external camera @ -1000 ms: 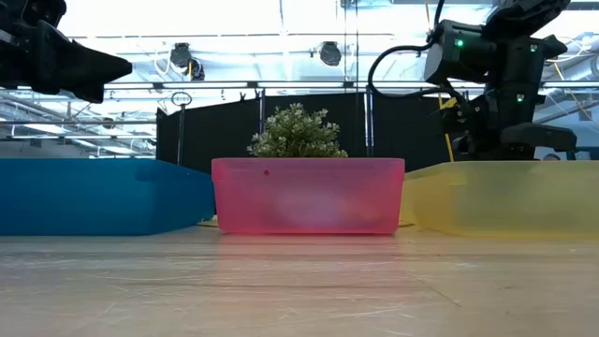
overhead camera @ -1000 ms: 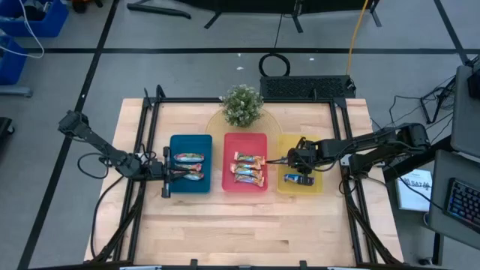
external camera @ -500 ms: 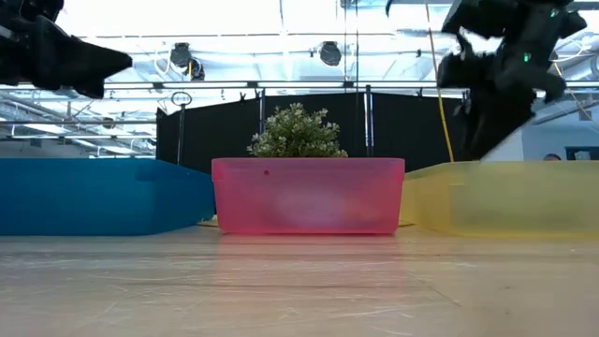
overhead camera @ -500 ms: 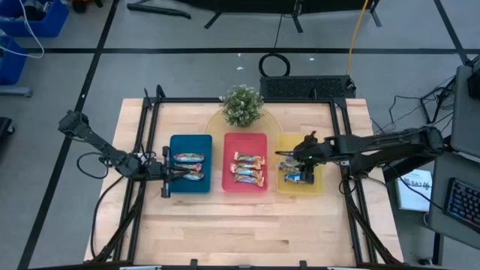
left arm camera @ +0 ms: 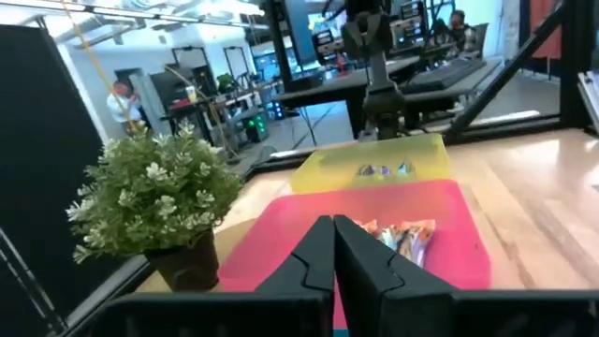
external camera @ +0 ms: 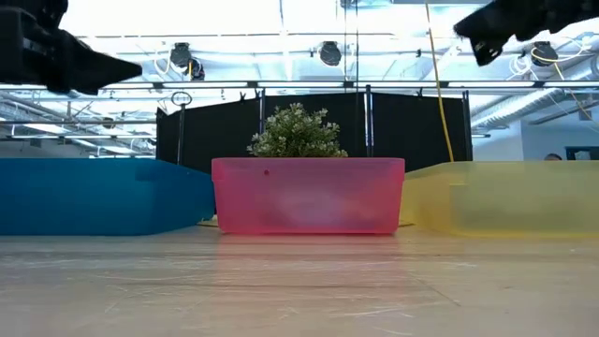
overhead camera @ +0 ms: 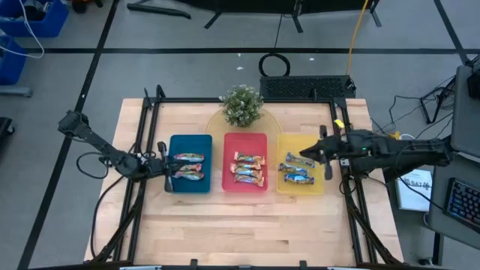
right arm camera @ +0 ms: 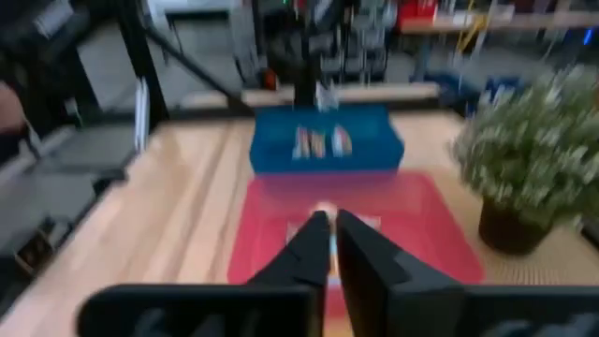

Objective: Pick and place Granola Bars by type
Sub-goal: Return to Home Position

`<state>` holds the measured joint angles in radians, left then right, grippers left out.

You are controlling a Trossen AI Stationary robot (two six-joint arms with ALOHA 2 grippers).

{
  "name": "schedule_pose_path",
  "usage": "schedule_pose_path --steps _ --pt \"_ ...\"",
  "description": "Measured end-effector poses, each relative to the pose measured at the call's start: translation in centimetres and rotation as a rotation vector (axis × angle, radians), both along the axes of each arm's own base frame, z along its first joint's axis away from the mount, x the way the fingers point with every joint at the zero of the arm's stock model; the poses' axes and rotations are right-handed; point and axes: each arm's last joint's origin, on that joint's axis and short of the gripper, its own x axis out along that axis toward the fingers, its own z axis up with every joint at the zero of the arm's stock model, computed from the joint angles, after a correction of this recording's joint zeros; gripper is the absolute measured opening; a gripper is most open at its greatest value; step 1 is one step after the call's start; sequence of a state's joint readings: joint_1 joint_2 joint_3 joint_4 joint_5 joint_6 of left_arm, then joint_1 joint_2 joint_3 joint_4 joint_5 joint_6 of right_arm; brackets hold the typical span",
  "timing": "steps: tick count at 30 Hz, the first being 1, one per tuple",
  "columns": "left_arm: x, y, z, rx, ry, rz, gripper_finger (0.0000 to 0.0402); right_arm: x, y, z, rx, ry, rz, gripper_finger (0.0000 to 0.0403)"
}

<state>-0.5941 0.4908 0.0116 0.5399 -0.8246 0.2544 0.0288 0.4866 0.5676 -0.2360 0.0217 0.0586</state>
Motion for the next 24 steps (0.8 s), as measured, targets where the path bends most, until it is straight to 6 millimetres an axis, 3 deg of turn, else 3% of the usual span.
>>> schedule_pose_path --steps 4,8,12,18,24 --pt "0.0 0.4 0.9 -0.039 -0.076 0.073 0.0026 -1.2 0.0 -0.2 0.006 -0.108 -0.001 0.0011" --pt "0.3 1.1 1.5 -0.06 -0.099 0.144 0.0006 -1.7 0.0 -1.0 -0.003 -0.115 0.015 0.0003" --pt "0.4 1.0 1.8 0.051 -0.075 0.084 0.0006 -1.6 0.3 -2.2 -0.04 -0.138 0.116 0.0003" --pt "-0.6 0.4 3.1 0.144 -0.174 -0.03 0.0004 -1.3 0.3 -4.6 -0.052 -0.184 0.133 0.0001" --pt "-1.7 0.5 3.4 0.091 -0.176 0.03 0.0005 -1.5 0.3 -7.1 -0.042 -0.239 0.137 0.0001"
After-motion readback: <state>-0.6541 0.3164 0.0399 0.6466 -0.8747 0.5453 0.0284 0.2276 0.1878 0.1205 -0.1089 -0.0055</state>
